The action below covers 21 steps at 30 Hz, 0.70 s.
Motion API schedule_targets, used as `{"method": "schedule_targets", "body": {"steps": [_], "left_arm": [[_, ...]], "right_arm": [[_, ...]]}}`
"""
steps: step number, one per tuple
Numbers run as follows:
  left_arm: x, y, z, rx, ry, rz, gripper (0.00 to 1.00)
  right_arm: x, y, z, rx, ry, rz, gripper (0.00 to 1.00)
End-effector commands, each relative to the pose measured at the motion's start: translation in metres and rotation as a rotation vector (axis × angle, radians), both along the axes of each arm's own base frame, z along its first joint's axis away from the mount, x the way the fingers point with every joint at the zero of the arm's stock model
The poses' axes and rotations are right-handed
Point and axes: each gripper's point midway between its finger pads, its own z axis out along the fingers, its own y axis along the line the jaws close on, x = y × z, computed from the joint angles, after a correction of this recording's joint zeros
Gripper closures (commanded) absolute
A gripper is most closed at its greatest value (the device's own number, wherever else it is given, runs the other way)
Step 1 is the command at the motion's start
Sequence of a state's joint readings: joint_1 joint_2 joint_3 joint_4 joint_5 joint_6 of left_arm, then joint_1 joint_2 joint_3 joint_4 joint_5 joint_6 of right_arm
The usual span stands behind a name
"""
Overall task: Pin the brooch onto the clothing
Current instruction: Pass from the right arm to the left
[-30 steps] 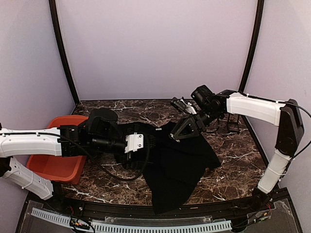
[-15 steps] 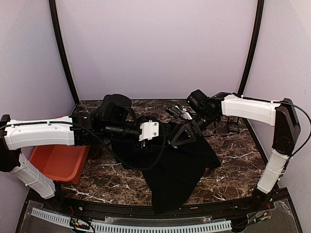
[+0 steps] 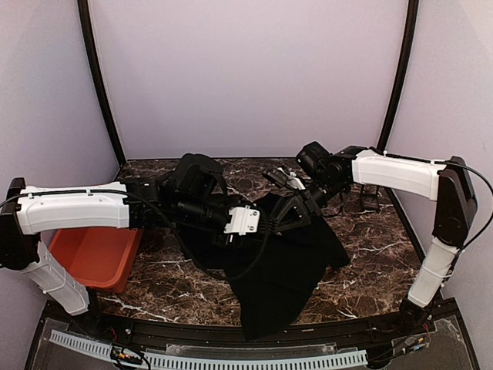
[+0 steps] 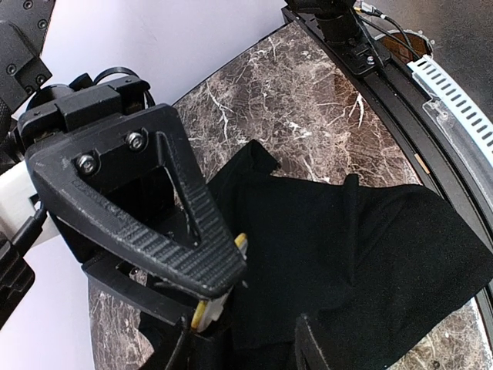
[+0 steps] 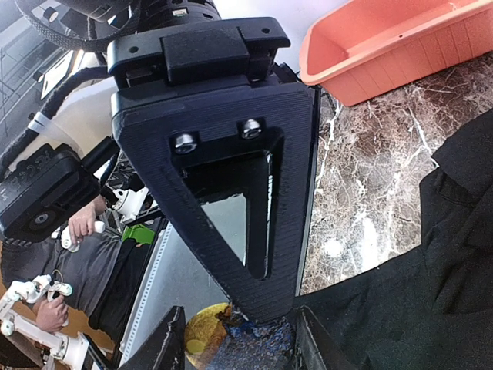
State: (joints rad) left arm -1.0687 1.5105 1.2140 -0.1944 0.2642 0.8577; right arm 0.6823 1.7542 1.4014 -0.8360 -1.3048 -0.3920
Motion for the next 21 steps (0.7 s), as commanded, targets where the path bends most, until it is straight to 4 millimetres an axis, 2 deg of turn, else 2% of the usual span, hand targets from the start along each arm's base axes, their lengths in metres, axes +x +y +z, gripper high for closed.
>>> {"method": "schedule_targets", "body": {"steps": [1,7,18,21], "left_arm": [[-0.005,-0.0014,0.0053,-0.003,0.003,-0.037,0.57],[-0.0034,-0.0044,0.0026,-0.001,-0.003,-0.04,0.58],[-0.0001,-0.0099,0.005,-0.018,-0.017,-0.04,0.67],[0.0011,-0.0104,0.0066,-0.023,-0.025,-0.037,0.76]], "right_arm": [[-0.0081,0.0002,0.0091,0.019,-0.03,0.016,0.62],[-0.0078,0.0011,0.0067,0.01,-0.025,0.016,0.62],[-0.0086,0.0018,0.0033,-0.001,-0.02,0.017,0.63],[-0.0083,0.0024,-0.0003,-0.011,-0.016,0.016,0.63]]}}
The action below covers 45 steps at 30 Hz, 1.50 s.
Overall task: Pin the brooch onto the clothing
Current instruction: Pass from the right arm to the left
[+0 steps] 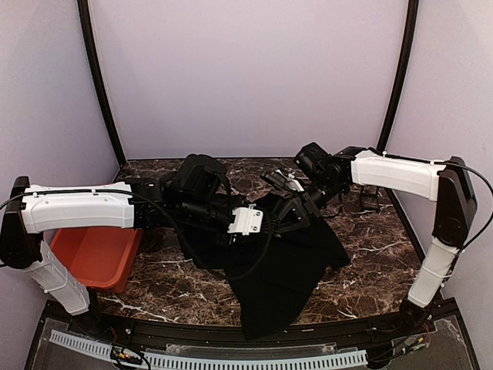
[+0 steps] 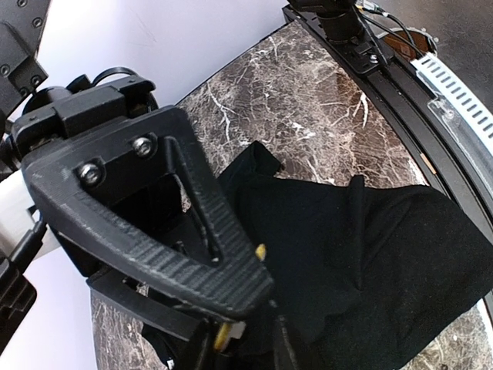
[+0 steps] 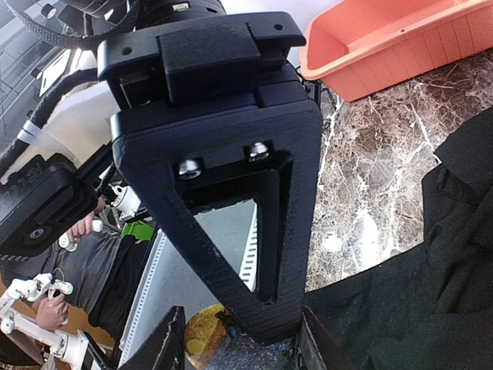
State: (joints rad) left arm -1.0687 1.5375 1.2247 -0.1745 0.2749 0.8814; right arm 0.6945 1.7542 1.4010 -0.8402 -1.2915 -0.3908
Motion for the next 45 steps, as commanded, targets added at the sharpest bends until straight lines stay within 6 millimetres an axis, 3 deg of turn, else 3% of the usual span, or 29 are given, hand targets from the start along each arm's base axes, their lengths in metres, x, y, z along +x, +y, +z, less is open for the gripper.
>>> {"method": "schedule_targets", "body": {"steps": [1,4,16,25,30,40,45], "left_arm": [[0.0,-0.004,0.01,-0.021,-0.011,-0.016,0.79],[0.001,-0.004,0.01,-0.026,-0.014,-0.012,0.84],[-0.001,-0.006,0.009,-0.029,-0.004,-0.021,0.83],[-0.002,-0.005,0.005,-0.02,0.008,-0.025,0.99],[-0.003,-0.005,0.003,-0.019,0.024,-0.02,0.99],[0.009,0.003,0.016,-0.131,0.182,0.169,0.99],[0.016,0.009,0.023,-0.177,0.311,0.276,0.99]], "right_arm": [[-0.005,0.001,0.002,0.002,-0.011,0.01,0.63],[-0.004,0.001,0.001,-0.002,-0.009,0.009,0.63],[-0.005,0.002,-0.004,-0.018,-0.006,0.01,0.64],[-0.004,0.003,-0.008,-0.031,-0.002,0.01,0.64],[-0.002,0.003,-0.006,-0.032,-0.028,0.004,0.57],[0.041,-0.022,0.025,-0.016,-0.231,-0.198,0.47],[0.055,-0.038,0.029,-0.015,-0.395,-0.324,0.41]]}}
